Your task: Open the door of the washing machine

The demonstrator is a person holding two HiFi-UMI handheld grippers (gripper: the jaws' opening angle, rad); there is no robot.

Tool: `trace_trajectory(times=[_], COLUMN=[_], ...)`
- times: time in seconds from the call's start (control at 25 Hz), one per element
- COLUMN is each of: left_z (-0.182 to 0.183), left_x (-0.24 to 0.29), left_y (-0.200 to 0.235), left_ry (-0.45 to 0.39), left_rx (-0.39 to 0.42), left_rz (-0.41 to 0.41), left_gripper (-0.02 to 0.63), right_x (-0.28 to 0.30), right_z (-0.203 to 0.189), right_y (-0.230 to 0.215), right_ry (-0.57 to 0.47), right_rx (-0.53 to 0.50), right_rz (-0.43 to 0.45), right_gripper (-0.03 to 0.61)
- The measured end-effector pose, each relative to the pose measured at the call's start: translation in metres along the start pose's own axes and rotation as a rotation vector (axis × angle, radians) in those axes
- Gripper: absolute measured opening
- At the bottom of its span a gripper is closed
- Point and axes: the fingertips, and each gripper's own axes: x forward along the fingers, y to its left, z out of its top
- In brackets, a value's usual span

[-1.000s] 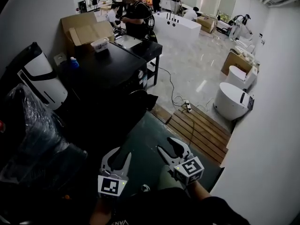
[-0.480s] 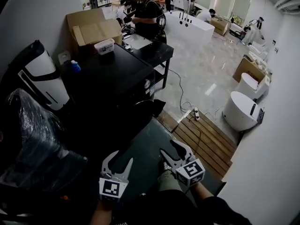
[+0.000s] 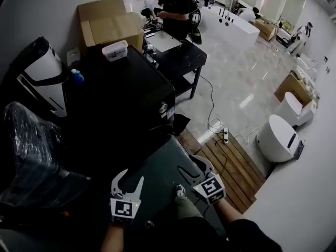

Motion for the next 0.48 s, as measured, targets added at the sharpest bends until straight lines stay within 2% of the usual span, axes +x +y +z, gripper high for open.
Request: trace_trajectory(times=[0.24, 0.48], left_z=[-0.003, -0.027], left_x=[0.073, 0.137], left_y=[0.010, 0.030], left_ry=[0.072, 0.134], left_rx=[0.021, 0.066], left_rz=[0.051, 0.099], left_gripper=[0.198, 0.207], right_x=[0.052, 0.111], right_z=[-0.014, -0.049], right_y=[-0.055, -0.091], right_ry=[0.066, 0.122], right_rx=[-0.073, -0.104], right_rz=[0.106, 0.189], right_gripper=[0.253, 0.255])
